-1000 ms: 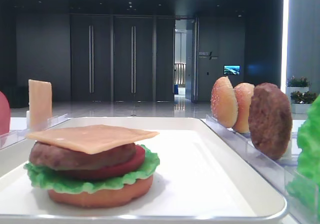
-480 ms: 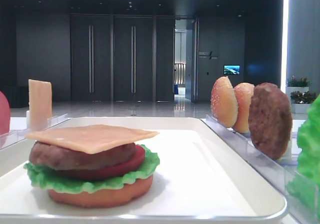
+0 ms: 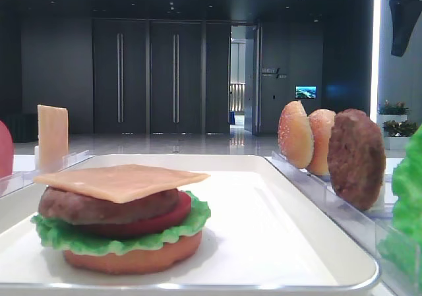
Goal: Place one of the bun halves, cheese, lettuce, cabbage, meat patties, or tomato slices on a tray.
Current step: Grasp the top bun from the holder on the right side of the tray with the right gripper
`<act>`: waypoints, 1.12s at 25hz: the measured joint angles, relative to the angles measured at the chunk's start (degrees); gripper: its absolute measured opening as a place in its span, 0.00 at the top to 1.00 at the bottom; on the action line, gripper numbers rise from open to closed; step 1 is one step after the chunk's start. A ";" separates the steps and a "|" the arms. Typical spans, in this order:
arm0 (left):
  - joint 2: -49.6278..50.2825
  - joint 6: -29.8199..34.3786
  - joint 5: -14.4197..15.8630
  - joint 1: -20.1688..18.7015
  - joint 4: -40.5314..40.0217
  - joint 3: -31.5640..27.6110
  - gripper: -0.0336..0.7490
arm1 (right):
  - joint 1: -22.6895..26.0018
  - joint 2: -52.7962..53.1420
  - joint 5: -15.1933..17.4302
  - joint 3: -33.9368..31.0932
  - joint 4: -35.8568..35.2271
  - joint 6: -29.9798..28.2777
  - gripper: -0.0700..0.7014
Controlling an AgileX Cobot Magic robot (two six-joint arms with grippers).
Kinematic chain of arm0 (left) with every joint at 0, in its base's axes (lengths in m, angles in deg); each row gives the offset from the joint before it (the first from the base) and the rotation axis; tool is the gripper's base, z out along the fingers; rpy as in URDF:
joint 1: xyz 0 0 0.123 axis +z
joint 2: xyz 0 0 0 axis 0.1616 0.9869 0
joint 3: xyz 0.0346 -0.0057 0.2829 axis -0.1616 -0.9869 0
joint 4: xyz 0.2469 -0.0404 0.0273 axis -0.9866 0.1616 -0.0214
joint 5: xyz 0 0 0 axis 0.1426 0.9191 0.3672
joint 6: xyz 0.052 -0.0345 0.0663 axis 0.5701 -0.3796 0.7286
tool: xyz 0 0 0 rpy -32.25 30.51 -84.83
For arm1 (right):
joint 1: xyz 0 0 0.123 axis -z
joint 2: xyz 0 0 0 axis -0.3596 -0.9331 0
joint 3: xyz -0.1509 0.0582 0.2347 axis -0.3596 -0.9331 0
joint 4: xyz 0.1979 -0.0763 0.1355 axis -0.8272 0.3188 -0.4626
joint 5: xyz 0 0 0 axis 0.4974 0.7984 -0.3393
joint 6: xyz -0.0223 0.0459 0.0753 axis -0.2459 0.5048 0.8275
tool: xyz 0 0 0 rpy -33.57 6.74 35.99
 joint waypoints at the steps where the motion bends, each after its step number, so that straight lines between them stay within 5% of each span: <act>1: 0.00 0.00 0.00 0.00 0.00 0.00 0.07 | 0.00 -1.48 0.87 1.91 0.00 0.62 0.18; 8: 0.00 0.00 0.00 0.00 0.00 0.00 0.07 | 0.00 -6.93 1.84 10.62 0.00 2.29 0.19; 17: 0.00 0.00 0.00 0.00 0.00 0.00 0.07 | -0.88 -8.59 2.16 12.14 1.01 3.71 0.19; 28: 0.00 0.00 0.00 0.00 0.00 0.00 0.07 | -14.56 -8.59 2.20 12.45 1.02 15.70 0.19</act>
